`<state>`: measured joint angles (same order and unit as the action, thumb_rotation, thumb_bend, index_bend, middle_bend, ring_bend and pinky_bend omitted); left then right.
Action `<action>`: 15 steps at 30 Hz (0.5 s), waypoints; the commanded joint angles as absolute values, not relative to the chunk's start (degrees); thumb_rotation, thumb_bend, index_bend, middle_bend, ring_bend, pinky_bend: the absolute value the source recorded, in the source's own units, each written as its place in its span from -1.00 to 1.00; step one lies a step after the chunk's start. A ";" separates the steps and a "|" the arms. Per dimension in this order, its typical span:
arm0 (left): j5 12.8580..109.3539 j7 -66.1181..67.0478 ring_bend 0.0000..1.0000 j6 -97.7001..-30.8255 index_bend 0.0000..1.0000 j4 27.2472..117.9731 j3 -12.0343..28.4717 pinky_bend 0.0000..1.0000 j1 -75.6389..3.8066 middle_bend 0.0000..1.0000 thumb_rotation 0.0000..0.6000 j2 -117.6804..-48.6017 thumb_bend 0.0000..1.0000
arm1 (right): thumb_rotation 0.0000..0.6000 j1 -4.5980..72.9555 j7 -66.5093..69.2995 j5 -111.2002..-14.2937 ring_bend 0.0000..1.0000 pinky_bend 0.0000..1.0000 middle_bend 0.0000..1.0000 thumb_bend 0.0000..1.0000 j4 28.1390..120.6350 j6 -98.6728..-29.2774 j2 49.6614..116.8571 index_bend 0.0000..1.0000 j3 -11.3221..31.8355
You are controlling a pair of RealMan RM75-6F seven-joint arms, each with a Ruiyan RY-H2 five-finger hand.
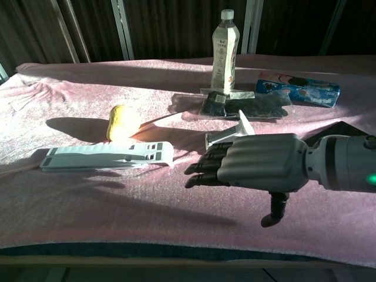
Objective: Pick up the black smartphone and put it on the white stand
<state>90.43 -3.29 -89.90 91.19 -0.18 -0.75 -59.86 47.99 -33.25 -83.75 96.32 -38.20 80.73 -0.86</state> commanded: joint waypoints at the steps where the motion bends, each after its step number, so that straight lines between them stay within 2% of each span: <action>1: 90.34 -3.26 -1.00 -89.78 -1.00 91.16 -0.18 -0.76 -0.77 -1.00 1.00 -59.91 -0.26 | 1.00 48.15 -33.28 -83.62 -1.00 -1.00 -0.98 -0.47 96.29 -38.30 80.79 -0.81 -0.86; 9: 90.21 -3.34 -1.00 -89.88 -1.00 91.06 0.02 -0.75 -0.82 -1.00 1.00 -59.84 -0.26 | 1.00 48.08 -32.35 -83.89 -1.00 -1.00 -0.98 -0.47 96.90 -39.67 79.61 -0.82 -1.37; 15: 90.73 -2.89 -1.00 -90.25 -1.00 91.07 -0.23 -0.75 -0.62 -1.00 1.00 -60.04 -0.26 | 1.00 46.42 -30.49 -85.48 -1.00 -1.00 -0.97 -0.47 98.22 -42.17 74.63 -0.82 -3.30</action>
<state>90.71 -2.90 -90.24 91.08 -0.22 -0.64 -60.03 47.14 -31.29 -84.83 97.76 -41.20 76.07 -2.55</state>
